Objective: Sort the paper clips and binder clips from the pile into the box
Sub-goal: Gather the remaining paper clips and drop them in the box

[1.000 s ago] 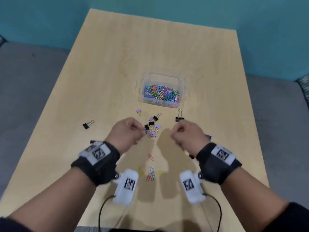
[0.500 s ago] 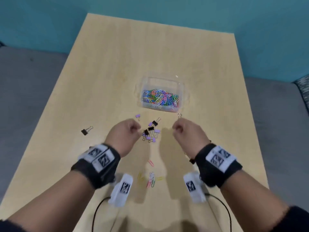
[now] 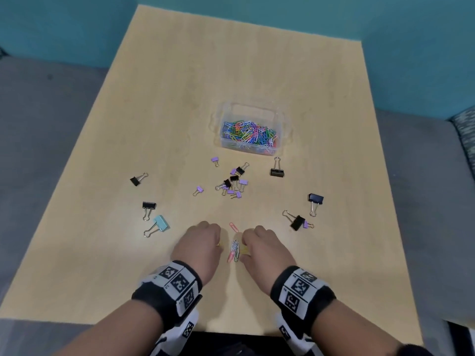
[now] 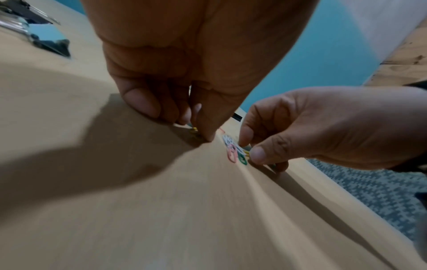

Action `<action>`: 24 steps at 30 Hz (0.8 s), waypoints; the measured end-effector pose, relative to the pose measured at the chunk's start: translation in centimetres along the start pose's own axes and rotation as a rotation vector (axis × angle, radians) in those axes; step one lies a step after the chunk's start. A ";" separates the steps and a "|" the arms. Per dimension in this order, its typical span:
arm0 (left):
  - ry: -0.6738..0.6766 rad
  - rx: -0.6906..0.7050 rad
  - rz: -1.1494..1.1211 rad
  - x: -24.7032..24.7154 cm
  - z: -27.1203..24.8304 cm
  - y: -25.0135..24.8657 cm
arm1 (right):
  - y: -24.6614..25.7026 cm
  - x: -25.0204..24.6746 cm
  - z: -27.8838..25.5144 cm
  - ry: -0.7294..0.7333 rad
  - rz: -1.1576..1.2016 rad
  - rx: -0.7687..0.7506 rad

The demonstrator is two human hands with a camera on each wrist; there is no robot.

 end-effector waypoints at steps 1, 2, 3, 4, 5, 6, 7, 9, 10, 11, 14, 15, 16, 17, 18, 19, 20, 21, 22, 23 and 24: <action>0.005 0.010 0.005 0.1 0.0 -0.1 | 0.2 0.1 0.1 0.013 -0.024 0.000; 0.008 0.021 0.011 0.2 0.0 -0.2 | 0.2 0.1 0.1 0.025 -0.034 0.002; 0.011 0.030 0.017 0.3 0.0 -0.2 | 0.2 0.1 0.1 0.040 -0.036 0.012; 0.012 0.036 0.025 0.4 0.0 -0.3 | 0.2 0.1 0.0 0.059 -0.030 0.027; 0.010 0.041 0.030 0.4 -0.1 -0.4 | 0.2 0.1 0.1 0.074 -0.023 0.040; 0.008 0.043 0.032 0.4 -0.2 -0.5 | 0.3 0.1 0.1 0.085 -0.019 0.053; 0.005 0.046 0.037 0.4 -0.2 -0.7 | 0.3 0.0 0.1 0.094 -0.015 0.068; -0.007 0.063 0.074 0.5 -0.4 -0.9 | 0.5 -0.2 0.2 0.105 -0.014 0.089; -0.012 0.070 0.101 0.5 -0.5 -1.1 | 0.5 -0.2 0.2 0.110 -0.018 0.092; -0.012 0.081 0.128 0.6 -0.6 -1.4 | 0.6 -0.1 0.2 0.118 -0.025 0.088; 0.027 0.124 0.192 0.9 -0.8 -2.2 | 0.9 0.0 0.2 0.121 -0.072 0.060; 0.041 0.132 0.187 1.1 -0.8 -2.2 | 0.9 0.0 0.3 0.114 -0.075 0.058; 0.039 0.124 0.142 1.0 -0.8 -2.0 | 0.7 -0.1 0.3 0.110 -0.058 0.062; 0.024 0.099 0.058 0.7 -0.7 -1.5 | 0.4 -0.2 0.4 0.106 -0.025 0.084; -0.001 0.050 -0.067 0.2 -0.7 -0.8 | -0.2 -0.2 0.5 0.100 0.037 0.126; -0.016 -0.023 -0.238 -0.3 -0.7 0.1 | -1.0 -0.2 0.5 0.095 0.145 0.183; -0.023 -0.114 -0.462 -0.6 -0.7 1.2 | -1.8 -0.2 0.4 0.087 0.316 0.250; -0.020 -0.206 -0.704 -0.7 -0.9 2.1 | -2.5 -0.1 0.3 0.080 0.525 0.317; -0.015 -0.293 -0.916 -0.6 -1.2 2.8 | -3.0 0.2 0.0 0.078 0.711 0.387; -0.004 -0.356 -1.063 -0.4 -1.4 3.3 | -3.4 0.5 -0.3 0.089 0.834 0.448; 0.009 -0.387 -1.139 -0.3 -1.5 3.4 | -3.5 0.6 -0.5 0.108 0.886 0.478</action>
Point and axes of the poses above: each hand's wrist, its own z-axis towards the middle knuckle, its own x-axis out of the palm, y = z × x, the point moved 8 cm from there along z, towards the middle knuckle, and after that the axes turned 6 degrees about -z, right-handed, at the moved point
